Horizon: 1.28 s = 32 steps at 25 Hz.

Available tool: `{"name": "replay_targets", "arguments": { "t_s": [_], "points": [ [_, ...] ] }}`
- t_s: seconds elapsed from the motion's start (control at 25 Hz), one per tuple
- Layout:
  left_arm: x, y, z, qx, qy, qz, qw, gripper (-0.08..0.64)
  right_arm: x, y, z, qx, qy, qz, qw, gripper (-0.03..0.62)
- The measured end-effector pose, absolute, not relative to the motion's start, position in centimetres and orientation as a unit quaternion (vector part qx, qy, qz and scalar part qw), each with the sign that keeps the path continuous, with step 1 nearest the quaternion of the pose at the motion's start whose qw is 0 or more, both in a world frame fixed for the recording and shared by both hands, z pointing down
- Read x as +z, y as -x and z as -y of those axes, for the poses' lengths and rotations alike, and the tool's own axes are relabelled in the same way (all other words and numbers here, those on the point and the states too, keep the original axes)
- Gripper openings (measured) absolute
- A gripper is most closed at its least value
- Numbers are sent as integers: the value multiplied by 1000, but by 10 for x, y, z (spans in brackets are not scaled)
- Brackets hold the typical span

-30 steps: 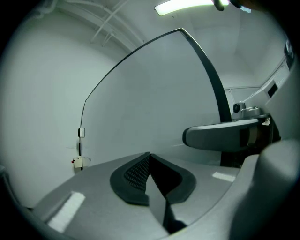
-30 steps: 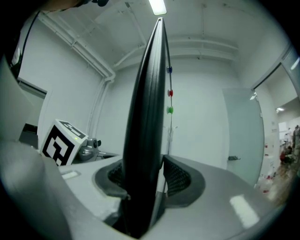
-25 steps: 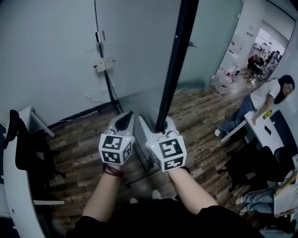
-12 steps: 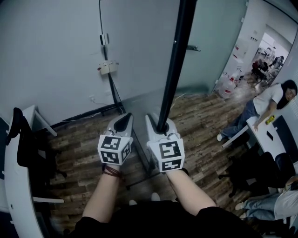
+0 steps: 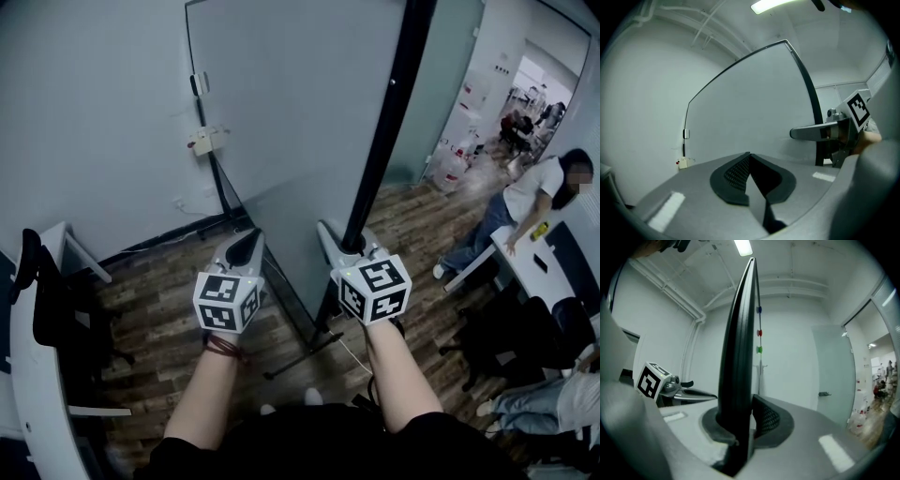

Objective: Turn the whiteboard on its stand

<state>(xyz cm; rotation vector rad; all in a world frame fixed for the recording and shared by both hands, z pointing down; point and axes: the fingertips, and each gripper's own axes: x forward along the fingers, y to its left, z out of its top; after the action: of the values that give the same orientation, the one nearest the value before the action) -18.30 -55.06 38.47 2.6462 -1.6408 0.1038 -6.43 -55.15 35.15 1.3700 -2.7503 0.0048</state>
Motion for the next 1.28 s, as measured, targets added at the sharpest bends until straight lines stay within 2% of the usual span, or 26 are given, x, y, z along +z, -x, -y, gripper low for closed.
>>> {"name": "replay_targets", "arguments": {
  "t_s": [0.76, 1.28],
  "points": [
    [384, 163, 562, 39, -856, 515, 8, -2, 347, 38, 487, 6, -479, 877, 33, 44],
    [388, 184, 553, 38, -846, 532, 14, -2, 345, 106, 464, -18, -457, 889, 30, 55]
  ]
}}
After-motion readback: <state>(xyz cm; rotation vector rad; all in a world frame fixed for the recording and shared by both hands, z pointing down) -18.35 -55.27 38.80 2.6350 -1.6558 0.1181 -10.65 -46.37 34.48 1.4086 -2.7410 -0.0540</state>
